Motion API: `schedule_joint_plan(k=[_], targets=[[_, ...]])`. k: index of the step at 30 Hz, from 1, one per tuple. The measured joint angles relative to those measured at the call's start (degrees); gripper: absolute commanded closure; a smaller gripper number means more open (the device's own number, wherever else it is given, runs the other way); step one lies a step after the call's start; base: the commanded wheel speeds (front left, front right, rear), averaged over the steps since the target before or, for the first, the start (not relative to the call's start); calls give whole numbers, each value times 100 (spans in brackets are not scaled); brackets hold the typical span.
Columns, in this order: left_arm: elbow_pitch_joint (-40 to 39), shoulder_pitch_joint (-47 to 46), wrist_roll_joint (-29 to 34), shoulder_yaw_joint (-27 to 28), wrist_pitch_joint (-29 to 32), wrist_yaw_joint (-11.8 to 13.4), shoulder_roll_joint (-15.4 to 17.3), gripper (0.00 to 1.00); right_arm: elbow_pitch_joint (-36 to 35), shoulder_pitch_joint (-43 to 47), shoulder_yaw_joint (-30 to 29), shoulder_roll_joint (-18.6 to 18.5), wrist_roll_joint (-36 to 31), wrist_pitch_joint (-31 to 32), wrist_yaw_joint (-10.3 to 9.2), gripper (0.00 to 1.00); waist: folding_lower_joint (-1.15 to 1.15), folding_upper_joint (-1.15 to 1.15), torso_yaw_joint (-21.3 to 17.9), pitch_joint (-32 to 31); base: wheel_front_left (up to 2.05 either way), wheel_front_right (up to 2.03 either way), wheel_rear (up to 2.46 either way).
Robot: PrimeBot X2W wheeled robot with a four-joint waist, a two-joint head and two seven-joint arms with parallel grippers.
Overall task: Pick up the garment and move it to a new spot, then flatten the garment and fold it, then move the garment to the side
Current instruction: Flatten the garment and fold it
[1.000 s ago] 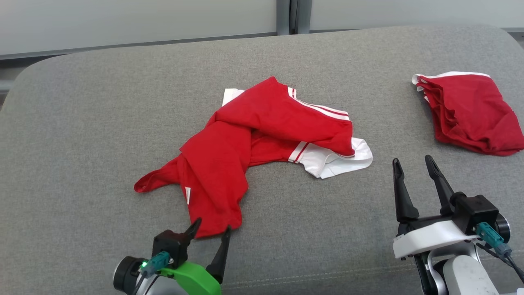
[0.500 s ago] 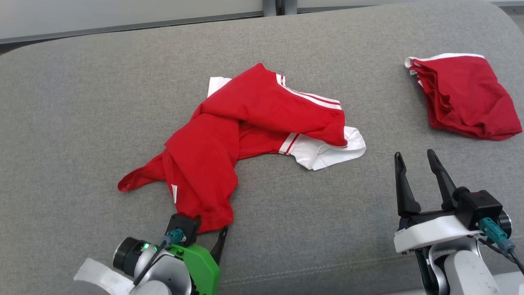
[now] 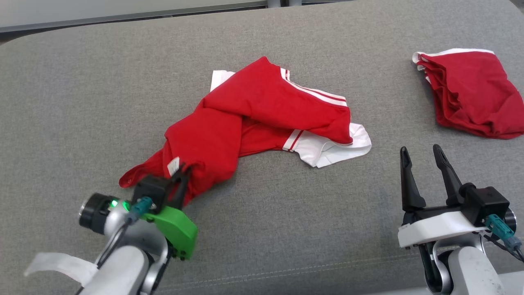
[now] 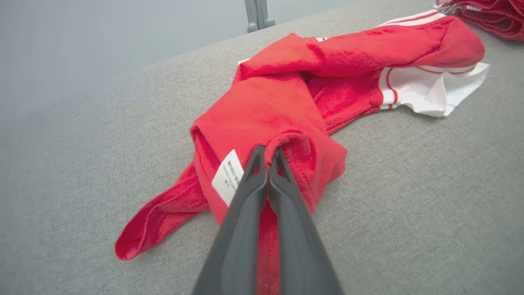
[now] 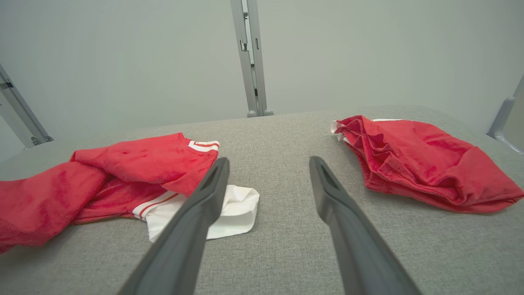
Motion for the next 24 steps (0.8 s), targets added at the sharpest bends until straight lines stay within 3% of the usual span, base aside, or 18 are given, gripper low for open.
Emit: schedule_joint_plan(k=[6, 10, 20, 24], targets=[[-567, -594, 176, 436, 27, 65, 599, 100, -19, -85, 38, -1, 23, -1, 0, 0, 0, 0, 25, 95, 0, 0, 0], [-492, -1140, 174, 693, 119, -121, 960, 100, -3, -202, 113, 2, 49, -4, 0, 0, 0, 0, -10, 226, 0, 0, 0], [1315, -2274, -769, 1376, -386, -978, 1028, 100, 21, -413, 212, 0, 176, -7, 0, 0, 0, 0, -243, 599, 0, 0, 0], [2176, -2562, -875, 1336, -650, -1212, 985, 99, 45, -472, 214, 0, 204, -7, 0, 0, 0, 0, -347, 687, 0, 0, 0]])
